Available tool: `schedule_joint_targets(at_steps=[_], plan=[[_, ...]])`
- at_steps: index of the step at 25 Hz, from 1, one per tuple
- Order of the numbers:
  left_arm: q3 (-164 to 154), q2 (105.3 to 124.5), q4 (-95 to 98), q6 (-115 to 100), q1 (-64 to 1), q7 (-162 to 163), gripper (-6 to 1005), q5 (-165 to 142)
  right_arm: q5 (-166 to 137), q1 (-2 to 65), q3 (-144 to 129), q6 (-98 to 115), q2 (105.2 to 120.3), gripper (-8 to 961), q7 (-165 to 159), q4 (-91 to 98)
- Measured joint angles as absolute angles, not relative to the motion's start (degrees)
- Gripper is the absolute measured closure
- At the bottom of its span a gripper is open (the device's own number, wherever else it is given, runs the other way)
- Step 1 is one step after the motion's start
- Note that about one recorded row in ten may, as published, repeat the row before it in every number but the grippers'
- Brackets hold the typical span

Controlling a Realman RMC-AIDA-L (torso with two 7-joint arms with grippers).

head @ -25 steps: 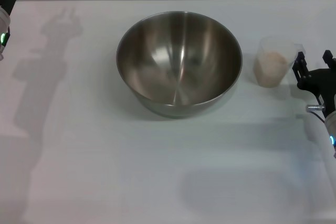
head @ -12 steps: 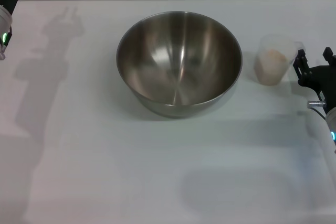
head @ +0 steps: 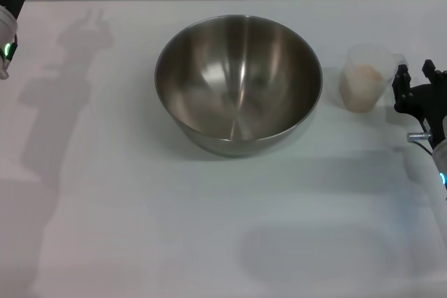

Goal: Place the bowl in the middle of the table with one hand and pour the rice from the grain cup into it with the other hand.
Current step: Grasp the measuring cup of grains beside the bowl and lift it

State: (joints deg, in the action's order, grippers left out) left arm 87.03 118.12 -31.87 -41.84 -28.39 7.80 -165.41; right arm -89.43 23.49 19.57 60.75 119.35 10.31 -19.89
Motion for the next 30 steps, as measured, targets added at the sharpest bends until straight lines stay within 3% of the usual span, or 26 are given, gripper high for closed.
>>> schedule_joint_targets(at_steps=[12,19,30], plan=[[86.9,118.22,-32.0,-41.9,-28.3,8.0,824,-165.4,-91.9,23.5,19.5,61.0,119.27,708,10.0,-19.2],[87.0,118.21,-32.1,-41.9,-28.4,8.0,826,-165.4,-92.1,23.5,19.5,61.1,119.3,944,9.9,-18.2],[87.0,118.21,-32.1,-41.9,-28.3,8.1,829,-165.4,-92.1,23.6,20.3,61.1,119.42,946,10.3,-18.0]])
